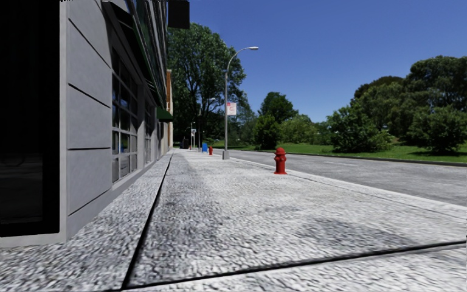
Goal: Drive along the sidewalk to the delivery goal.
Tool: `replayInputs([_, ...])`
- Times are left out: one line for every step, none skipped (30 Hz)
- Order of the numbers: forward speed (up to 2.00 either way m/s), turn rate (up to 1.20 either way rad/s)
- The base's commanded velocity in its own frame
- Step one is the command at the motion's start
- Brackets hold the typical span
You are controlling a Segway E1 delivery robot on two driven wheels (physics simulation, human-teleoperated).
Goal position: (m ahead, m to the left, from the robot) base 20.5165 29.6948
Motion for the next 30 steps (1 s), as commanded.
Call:
replayInputs([2.00,0.34])
replayInputs([2.00,0.34])
replayInputs([2.00,0.34])
replayInputs([2.00,0.34])
replayInputs([2.00,0.34])
replayInputs([2.00,0.34])
replayInputs([2.00,0.34])
replayInputs([2.00,0.34])
replayInputs([2.00,0.34])
replayInputs([2.00,0.34])
replayInputs([2.00,0.34])
replayInputs([2.00,0.34])
replayInputs([2.00,0.34])
replayInputs([2.00,0.34])
replayInputs([2.00,0.34])
replayInputs([2.00,0.34])
replayInputs([2.00,0.34])
replayInputs([2.00,0.34])
replayInputs([2.00,0.34])
replayInputs([2.00,0.34])
replayInputs([2.00,0.33])
replayInputs([2.00,0.30])
replayInputs([2.00,0.29])
replayInputs([2.00,0.29])
replayInputs([2.00,0.29])
replayInputs([2.00,0.29])
replayInputs([2.00,0.28])
replayInputs([2.00,0.00])
replayInputs([2.00,0.00])
replayInputs([2.00,0.00])
